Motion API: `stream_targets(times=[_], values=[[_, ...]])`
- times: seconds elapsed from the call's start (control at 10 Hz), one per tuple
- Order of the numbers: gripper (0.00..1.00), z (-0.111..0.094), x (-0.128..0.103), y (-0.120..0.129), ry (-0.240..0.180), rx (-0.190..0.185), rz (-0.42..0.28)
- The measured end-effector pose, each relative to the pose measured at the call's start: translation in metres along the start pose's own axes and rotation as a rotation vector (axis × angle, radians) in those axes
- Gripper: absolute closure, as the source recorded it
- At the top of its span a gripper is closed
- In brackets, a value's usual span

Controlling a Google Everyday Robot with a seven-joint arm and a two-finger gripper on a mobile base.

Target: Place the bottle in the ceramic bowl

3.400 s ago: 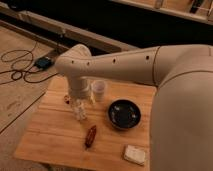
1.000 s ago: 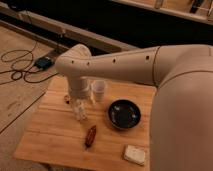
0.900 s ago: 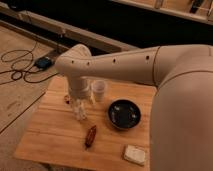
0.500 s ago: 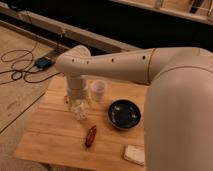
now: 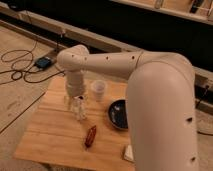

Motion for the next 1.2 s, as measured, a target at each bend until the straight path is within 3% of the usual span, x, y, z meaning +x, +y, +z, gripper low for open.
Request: stream_targets(times=[0.3, 0.7, 0.9, 1.2], values=[[0.35, 0.002, -0.021, -0.011, 0.004, 0.015, -0.037], [0.35, 0.002, -0.027, 0.003, 0.006, -0.001, -0.068], [0.35, 0.005, -0.024, 0.005, 0.008, 0.017, -0.082], [0.35, 0.016, -0.03, 0.007, -0.022, 0.057, -0.093]])
